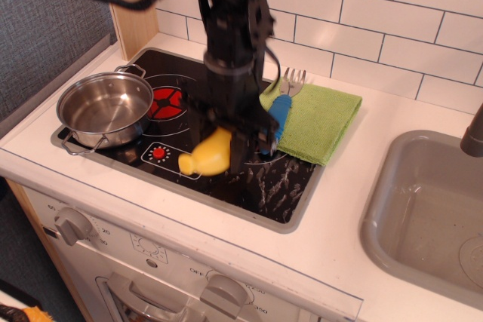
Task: Move the squash in front of the blue fork.
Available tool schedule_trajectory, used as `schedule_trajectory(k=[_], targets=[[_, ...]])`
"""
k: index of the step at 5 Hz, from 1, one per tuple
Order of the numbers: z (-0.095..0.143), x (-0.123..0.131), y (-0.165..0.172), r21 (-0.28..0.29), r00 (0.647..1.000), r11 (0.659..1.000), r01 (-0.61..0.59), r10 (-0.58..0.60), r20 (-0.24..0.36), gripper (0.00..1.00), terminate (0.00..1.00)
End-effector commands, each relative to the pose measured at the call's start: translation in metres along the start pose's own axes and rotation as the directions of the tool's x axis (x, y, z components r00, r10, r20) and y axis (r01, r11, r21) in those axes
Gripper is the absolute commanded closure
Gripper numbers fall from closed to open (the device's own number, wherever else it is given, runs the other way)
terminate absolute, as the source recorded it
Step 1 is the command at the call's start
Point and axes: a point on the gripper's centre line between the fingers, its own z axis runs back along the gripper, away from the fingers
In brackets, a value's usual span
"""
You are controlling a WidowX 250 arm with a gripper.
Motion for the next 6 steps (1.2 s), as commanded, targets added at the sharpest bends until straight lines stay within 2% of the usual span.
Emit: schedule_trajectory(k=[1, 2, 3, 4, 5, 6], targets=[[-0.019, -0.022, 0.005, 0.038, 0.999, 0.999, 0.032, -0.031, -0.032, 1.0, 0.0], [-0.019, -0.022, 0.012, 0.028, 0.999, 1.0, 0.011, -0.01, -0.033, 0.0, 0.0], [-0.001, -0.014, 0.016, 0.007, 0.999, 1.0, -0.006, 0.006, 0.031, 0.0, 0.0], [0.036, -0.004, 0.019, -0.025, 0.991, 0.999, -0.023, 0.026, 0.132, 0.0, 0.0], [0.059, -0.001, 0.025, -0.058, 0.981, 0.998, -0.033, 0.043, 0.189, 0.0, 0.0], [0.061, -0.002, 0.031, -0.072, 0.981, 0.997, -0.029, 0.042, 0.189, 0.0, 0.0]])
